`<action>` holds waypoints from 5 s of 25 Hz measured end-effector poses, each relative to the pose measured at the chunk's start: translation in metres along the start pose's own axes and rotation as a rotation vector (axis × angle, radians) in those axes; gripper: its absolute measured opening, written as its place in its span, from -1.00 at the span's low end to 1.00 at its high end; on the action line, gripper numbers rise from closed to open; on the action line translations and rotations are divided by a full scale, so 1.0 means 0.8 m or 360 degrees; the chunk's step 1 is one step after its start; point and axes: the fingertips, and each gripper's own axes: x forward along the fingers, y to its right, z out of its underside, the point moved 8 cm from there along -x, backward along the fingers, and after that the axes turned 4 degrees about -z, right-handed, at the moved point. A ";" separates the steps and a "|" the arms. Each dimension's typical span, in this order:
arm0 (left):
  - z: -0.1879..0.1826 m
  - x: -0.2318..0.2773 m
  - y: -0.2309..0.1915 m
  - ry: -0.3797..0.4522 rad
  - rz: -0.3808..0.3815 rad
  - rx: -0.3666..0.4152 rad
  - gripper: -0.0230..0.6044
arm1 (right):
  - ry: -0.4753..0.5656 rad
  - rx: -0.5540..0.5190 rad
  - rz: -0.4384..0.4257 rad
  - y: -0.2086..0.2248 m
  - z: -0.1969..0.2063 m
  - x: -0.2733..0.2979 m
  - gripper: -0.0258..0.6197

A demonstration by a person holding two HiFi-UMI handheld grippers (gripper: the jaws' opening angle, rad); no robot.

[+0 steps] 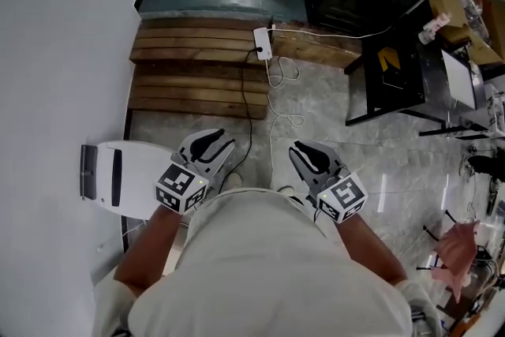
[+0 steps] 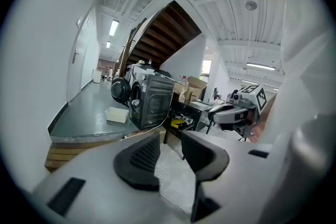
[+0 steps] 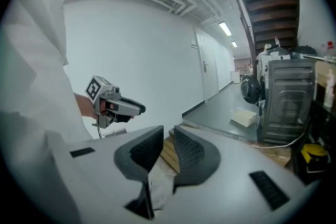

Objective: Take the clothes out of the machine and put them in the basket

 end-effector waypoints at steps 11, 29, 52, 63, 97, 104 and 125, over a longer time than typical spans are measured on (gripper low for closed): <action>0.022 -0.046 -0.056 0.0017 -0.0070 0.0004 -0.43 | -0.0107 -0.0016 -0.0097 -0.050 0.009 0.077 -0.64; -0.045 0.066 -0.240 0.0006 -0.0283 -0.0119 -0.27 | -0.0260 -0.0024 -0.0447 0.098 -0.026 0.289 -0.45; -0.391 0.376 -0.537 -0.0148 -0.0103 0.0036 -0.30 | -0.0259 0.0114 -0.0303 0.485 -0.243 0.505 -0.45; -0.455 0.496 -0.644 -0.0208 0.0306 0.0148 -0.32 | -0.0295 0.0290 -0.0023 0.536 -0.276 0.578 -0.45; -0.649 0.804 -0.692 -0.0577 0.1129 0.0705 -0.29 | 0.0045 0.0571 0.0874 0.715 -0.439 0.601 -0.45; -0.652 0.901 -0.653 -0.0628 0.1176 0.0894 -0.16 | 0.0109 0.0692 0.1067 0.735 -0.403 0.567 -0.39; -0.515 1.262 -0.628 -0.0695 0.1484 0.1217 0.10 | 0.0028 0.0971 0.1372 0.869 -0.301 0.692 -0.10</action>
